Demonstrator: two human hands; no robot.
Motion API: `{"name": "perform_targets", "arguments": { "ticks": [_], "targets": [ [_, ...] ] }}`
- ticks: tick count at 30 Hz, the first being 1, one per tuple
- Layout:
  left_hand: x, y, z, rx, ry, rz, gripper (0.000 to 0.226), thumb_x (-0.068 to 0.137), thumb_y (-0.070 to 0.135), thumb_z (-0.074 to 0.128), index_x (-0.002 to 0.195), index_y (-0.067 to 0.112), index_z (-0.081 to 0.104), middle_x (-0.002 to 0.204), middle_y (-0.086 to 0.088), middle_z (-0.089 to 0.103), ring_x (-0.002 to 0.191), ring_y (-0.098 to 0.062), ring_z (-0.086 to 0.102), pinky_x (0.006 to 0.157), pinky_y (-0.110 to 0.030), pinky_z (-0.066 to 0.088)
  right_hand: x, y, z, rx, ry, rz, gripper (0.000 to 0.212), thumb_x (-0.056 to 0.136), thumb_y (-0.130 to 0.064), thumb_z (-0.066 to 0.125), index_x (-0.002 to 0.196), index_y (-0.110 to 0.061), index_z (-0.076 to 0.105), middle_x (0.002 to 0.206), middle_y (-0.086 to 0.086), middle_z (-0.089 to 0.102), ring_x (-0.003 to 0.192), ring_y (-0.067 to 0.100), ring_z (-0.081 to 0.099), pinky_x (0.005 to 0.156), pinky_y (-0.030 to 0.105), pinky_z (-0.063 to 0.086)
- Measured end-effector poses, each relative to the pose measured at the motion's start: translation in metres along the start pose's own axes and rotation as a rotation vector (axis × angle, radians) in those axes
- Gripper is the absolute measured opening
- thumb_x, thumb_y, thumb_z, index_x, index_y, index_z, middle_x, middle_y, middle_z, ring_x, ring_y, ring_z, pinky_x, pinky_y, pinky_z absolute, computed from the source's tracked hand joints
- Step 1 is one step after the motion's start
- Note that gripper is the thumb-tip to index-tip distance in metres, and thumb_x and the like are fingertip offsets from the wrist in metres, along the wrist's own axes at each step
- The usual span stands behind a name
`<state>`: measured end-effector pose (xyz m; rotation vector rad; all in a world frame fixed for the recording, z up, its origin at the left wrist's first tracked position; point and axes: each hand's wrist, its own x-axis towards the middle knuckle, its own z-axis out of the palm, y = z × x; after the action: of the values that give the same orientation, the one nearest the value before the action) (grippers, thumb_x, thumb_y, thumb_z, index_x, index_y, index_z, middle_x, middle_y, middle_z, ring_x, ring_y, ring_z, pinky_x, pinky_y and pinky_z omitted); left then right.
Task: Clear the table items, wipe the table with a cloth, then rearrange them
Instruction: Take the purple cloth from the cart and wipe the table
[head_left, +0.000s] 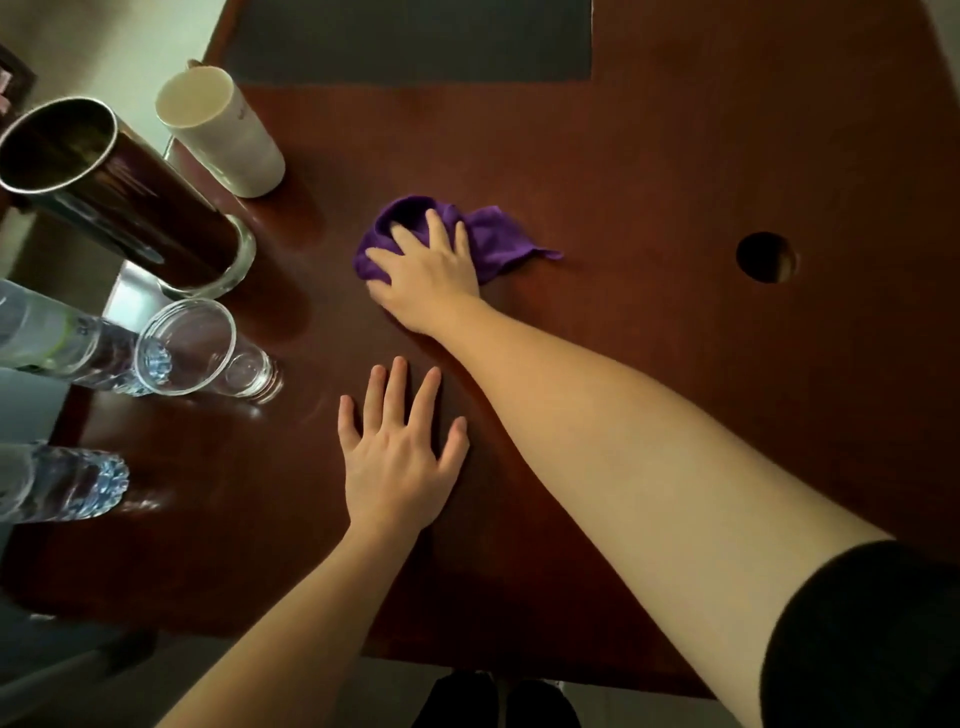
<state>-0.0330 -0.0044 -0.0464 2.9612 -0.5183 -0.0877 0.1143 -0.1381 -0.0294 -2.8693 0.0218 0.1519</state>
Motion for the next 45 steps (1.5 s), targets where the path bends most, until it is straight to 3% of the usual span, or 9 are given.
{"name": "perform_targets", "arguments": {
  "ticks": [5, 13, 18, 23, 32, 45],
  "targets": [
    [0.000, -0.001, 0.003, 0.003, 0.027, 0.001, 0.062, 0.093, 0.061, 0.032, 0.148, 0.033, 0.038, 0.159, -0.004, 0.029, 0.150, -0.022, 0.015, 0.119, -0.052, 0.010, 0.027, 0.026, -0.010, 0.018, -0.012, 0.022, 0.052, 0.094, -0.057, 0.035, 0.142, -0.041, 0.040, 0.160, -0.002, 0.022, 0.147, 0.036, 0.007, 0.115, 0.058, 0.000],
    [0.000, -0.004, 0.006, 0.009, 0.024, 0.000, 0.063, 0.092, 0.061, 0.032, 0.148, 0.033, 0.036, 0.160, -0.004, 0.027, 0.150, -0.021, 0.012, 0.119, -0.051, 0.008, 0.012, 0.143, -0.034, 0.041, 0.134, 0.444, 0.052, 0.089, -0.058, 0.035, 0.135, -0.038, 0.048, 0.158, 0.001, 0.028, 0.145, 0.037, 0.012, 0.113, 0.061, 0.006],
    [0.000, -0.002, 0.003, -0.002, 0.007, -0.008, 0.065, 0.091, 0.062, 0.028, 0.149, 0.032, 0.036, 0.161, -0.004, 0.025, 0.151, -0.021, 0.011, 0.120, -0.052, 0.007, -0.038, 0.203, -0.041, 0.005, 0.148, 0.499, 0.054, 0.090, -0.058, 0.033, 0.137, -0.037, 0.046, 0.156, 0.002, 0.032, 0.144, 0.036, 0.016, 0.114, 0.060, 0.010],
    [0.000, 0.000, 0.001, -0.013, -0.017, -0.007, 0.067, 0.091, 0.063, 0.026, 0.150, 0.032, 0.033, 0.162, -0.004, 0.021, 0.151, -0.021, 0.008, 0.120, -0.052, 0.004, -0.108, 0.176, -0.024, 0.017, 0.182, 0.508, 0.052, 0.091, -0.057, 0.032, 0.136, -0.037, 0.048, 0.154, 0.001, 0.037, 0.144, 0.036, 0.018, 0.113, 0.060, 0.012],
    [0.000, 0.001, -0.001, -0.006, -0.038, 0.007, 0.066, 0.093, 0.063, 0.024, 0.152, 0.033, 0.028, 0.163, -0.003, 0.017, 0.151, -0.022, 0.005, 0.120, -0.052, 0.002, -0.284, 0.076, 0.015, 0.006, 0.205, 0.378, 0.047, 0.090, -0.052, 0.047, 0.129, -0.030, 0.061, 0.141, 0.007, 0.054, 0.137, 0.039, 0.034, 0.110, 0.061, 0.023],
    [0.000, 0.000, 0.001, -0.022, -0.025, 0.017, 0.065, 0.094, 0.063, 0.021, 0.152, 0.034, 0.025, 0.163, -0.004, 0.016, 0.151, -0.022, 0.004, 0.119, -0.052, 0.000, -0.298, 0.069, 0.017, -0.009, 0.142, 0.387, 0.053, 0.093, -0.058, 0.036, 0.137, -0.035, 0.053, 0.149, 0.002, 0.045, 0.142, 0.035, 0.026, 0.114, 0.058, 0.015]
  ]
}}
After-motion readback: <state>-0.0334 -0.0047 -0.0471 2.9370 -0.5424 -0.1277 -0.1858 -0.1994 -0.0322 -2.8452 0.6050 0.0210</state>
